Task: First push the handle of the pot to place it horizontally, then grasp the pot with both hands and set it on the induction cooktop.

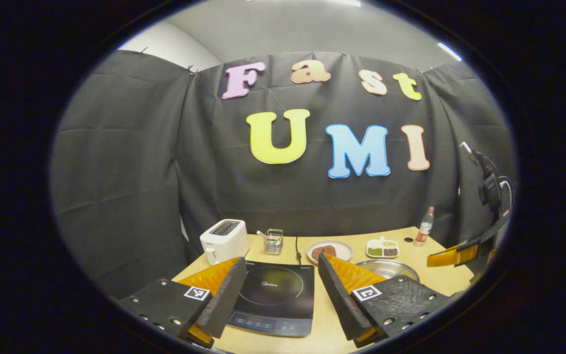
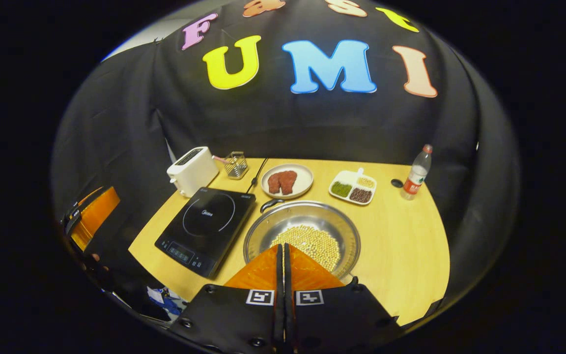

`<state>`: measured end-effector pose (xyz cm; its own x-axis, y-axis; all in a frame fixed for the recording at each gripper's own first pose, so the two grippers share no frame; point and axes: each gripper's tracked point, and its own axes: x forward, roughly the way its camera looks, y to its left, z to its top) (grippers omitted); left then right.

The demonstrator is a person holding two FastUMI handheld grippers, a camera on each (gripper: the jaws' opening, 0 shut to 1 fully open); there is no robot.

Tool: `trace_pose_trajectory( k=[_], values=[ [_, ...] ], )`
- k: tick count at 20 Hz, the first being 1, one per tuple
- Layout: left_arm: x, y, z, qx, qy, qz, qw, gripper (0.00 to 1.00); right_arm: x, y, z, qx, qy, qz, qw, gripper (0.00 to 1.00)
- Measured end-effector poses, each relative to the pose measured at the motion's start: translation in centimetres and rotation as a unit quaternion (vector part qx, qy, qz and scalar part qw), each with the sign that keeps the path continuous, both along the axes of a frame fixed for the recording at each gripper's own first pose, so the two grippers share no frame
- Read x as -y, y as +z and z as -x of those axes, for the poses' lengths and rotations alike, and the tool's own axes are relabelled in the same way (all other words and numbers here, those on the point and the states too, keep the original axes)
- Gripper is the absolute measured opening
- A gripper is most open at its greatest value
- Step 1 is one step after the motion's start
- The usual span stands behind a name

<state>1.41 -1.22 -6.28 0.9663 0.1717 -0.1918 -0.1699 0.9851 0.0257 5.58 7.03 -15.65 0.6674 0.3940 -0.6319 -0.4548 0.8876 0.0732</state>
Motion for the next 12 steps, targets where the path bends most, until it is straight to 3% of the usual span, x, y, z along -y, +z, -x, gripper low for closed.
trace_pose_trajectory(
  k=[6, 12],
  values=[
    [3.3, -2.0, 0.3, -0.038, 0.025, 0.001, 0.999, 0.89, 1.2, -6.8, 2.4, -0.085, 0.060, 0.019, 0.994, 0.02],
    [6.3, -3.8, 1.1, -0.072, 0.057, -0.017, 0.996, 0.88, 2.9, -12.9, 3.5, -0.142, 0.083, 0.039, 0.986, 0.02]
  ],
)
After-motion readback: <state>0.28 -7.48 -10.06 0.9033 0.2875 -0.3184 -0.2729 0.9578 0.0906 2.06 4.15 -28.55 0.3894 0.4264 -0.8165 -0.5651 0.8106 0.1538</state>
